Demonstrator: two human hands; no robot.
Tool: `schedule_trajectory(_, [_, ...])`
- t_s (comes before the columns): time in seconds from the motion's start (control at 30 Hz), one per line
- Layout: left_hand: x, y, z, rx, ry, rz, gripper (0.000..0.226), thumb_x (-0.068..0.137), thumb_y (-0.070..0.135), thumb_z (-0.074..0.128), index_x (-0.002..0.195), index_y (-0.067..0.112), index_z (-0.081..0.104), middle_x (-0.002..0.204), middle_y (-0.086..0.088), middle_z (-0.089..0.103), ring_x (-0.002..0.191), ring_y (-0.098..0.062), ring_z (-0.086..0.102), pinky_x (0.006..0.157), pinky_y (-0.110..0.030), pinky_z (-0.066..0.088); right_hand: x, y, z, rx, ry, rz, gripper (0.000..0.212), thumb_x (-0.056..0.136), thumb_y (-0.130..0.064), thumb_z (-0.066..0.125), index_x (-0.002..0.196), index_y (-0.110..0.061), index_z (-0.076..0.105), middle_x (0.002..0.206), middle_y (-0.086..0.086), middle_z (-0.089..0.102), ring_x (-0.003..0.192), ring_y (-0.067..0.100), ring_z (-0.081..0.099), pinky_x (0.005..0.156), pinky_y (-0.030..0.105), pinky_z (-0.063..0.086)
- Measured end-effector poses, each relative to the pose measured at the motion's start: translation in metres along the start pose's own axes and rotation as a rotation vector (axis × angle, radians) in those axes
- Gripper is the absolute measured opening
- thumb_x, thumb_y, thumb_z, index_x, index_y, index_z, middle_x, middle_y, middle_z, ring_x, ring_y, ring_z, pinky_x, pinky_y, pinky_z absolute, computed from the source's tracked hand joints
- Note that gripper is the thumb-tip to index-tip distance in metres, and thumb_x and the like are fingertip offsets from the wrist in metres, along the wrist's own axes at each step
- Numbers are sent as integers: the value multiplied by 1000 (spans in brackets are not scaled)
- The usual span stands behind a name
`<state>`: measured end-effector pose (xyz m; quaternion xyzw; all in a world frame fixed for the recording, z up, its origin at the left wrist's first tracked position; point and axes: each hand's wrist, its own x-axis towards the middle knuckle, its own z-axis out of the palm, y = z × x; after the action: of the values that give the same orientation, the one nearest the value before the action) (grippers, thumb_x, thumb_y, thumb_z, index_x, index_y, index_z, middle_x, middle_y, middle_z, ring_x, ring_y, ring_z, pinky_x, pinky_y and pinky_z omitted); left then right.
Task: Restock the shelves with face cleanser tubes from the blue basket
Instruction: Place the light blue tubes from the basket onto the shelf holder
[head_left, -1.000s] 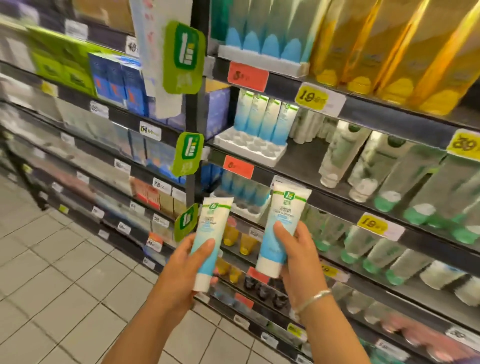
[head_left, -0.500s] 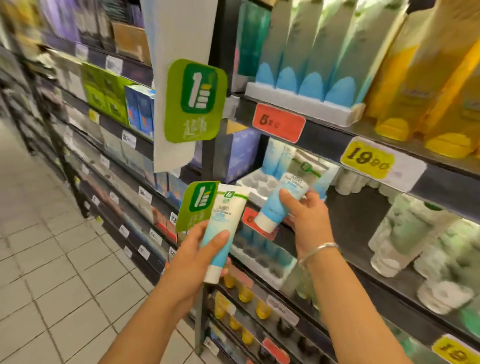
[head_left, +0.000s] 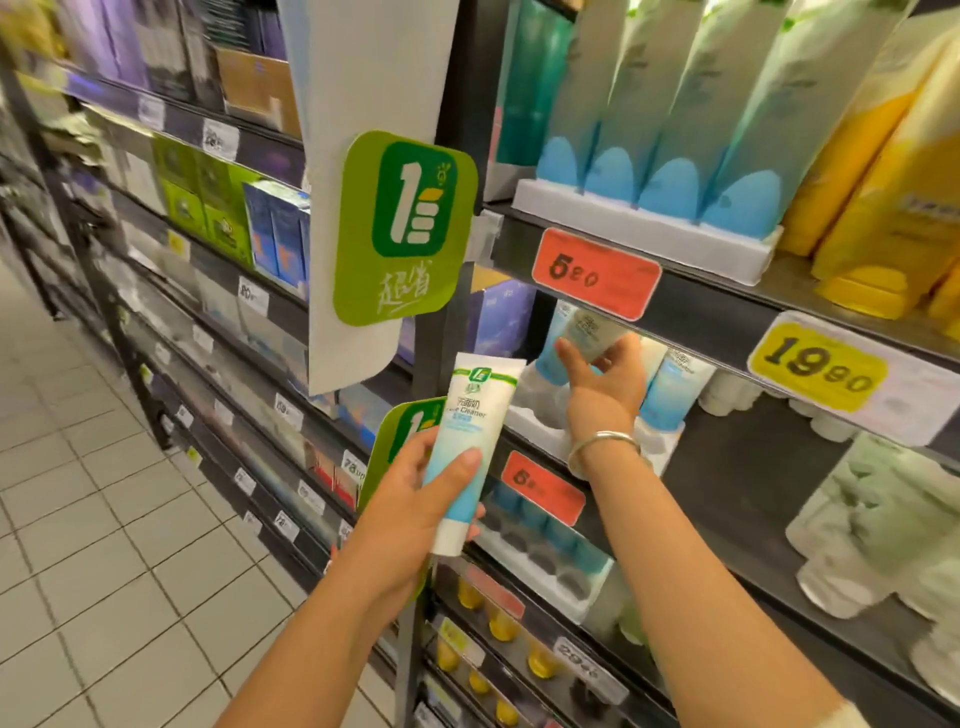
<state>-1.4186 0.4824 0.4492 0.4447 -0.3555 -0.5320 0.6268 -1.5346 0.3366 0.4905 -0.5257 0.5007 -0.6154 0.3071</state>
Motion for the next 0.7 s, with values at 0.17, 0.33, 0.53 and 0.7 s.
schedule_trajectory(0.17, [15, 2, 0, -18, 19, 47, 47, 58, 43, 70, 101, 32, 57, 73, 12, 68, 60, -8, 64, 52, -21, 51, 3, 3, 18, -103, 24, -50, 26, 79, -19, 71, 98, -8, 57, 105, 12, 62, 92, 22, 57, 81, 33, 47])
schedule_trajectory(0.33, [26, 3, -5, 0, -37, 51, 49, 59, 44, 70, 104, 33, 55, 78, 14, 69, 63, -6, 65, 54, -20, 51, 10, 1, 27, -252, 20, -77, 30, 80, -21, 70, 103, -7, 55, 109, 10, 63, 91, 16, 55, 73, 16, 39])
schedule_trajectory(0.53, [32, -1, -13, 7, -80, 53, 52, 58, 47, 70, 106, 36, 54, 83, 15, 70, 65, -5, 66, 56, -19, 52, 22, -1, 35, -576, -16, -75, 42, 80, -29, 70, 108, -2, 55, 114, 16, 59, 105, 31, 54, 88, 35, 41])
schedule_trajectory(0.7, [36, 1, -17, -12, -120, 50, 53, 57, 47, 71, 106, 36, 54, 83, 15, 70, 66, -5, 66, 57, -21, 53, 21, 0, 43, -636, 10, 14, 46, 79, -34, 71, 108, -4, 51, 114, 15, 55, 104, 32, 55, 85, 38, 45])
